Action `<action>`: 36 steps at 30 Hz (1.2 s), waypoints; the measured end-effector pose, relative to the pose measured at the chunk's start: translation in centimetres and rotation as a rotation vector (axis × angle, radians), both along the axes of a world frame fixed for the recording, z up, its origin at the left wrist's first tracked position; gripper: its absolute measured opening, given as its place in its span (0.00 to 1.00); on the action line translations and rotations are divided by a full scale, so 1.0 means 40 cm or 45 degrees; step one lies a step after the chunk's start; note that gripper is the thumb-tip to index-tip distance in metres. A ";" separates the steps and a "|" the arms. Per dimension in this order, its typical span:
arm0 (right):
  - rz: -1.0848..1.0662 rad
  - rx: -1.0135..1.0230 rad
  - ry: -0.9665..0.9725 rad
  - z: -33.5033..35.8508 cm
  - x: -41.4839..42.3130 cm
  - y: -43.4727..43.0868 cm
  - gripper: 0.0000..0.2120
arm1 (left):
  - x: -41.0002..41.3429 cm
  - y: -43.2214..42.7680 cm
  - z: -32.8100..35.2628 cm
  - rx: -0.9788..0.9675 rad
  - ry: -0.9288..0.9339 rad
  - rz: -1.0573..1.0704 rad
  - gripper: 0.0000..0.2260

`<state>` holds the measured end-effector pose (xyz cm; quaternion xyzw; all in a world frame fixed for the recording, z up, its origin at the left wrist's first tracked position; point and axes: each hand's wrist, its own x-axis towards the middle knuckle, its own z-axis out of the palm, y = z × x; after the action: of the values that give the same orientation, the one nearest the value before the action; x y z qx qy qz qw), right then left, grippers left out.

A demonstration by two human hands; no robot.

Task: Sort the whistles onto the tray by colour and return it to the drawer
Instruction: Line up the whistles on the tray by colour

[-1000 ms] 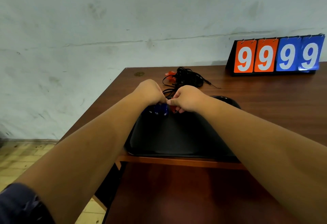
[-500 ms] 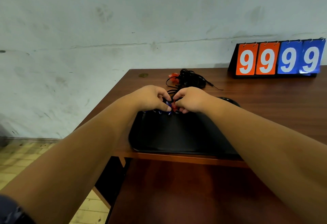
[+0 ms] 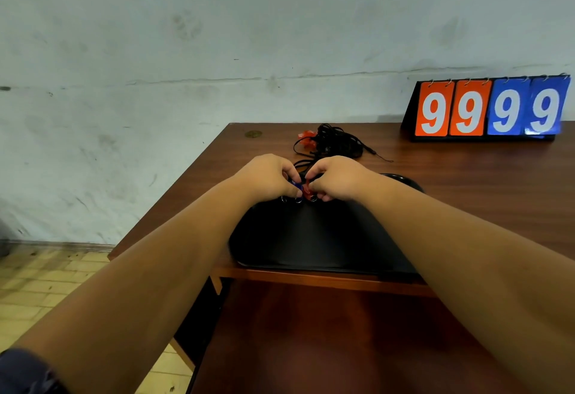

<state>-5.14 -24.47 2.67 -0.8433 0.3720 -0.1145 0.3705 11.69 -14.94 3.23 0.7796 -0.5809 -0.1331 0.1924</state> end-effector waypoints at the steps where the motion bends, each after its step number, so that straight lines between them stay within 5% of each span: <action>1: 0.004 -0.002 0.004 0.001 0.001 0.000 0.14 | 0.002 0.000 0.000 0.004 -0.001 0.001 0.13; 13: -0.003 -0.022 0.020 0.002 0.013 0.010 0.15 | 0.012 -0.001 -0.006 -0.029 -0.078 0.011 0.06; 27: -0.025 -0.014 0.004 0.000 0.006 0.005 0.16 | -0.015 0.003 0.006 -0.008 -0.035 0.045 0.10; 36: -0.160 -0.018 -0.076 0.046 -0.016 -0.062 0.07 | 0.008 -0.042 0.069 -0.097 0.021 0.133 0.07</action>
<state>-5.80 -26.95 4.52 -0.8172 0.4121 -0.1652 0.3675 12.01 -16.64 6.00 0.7999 -0.5425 -0.1072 0.2333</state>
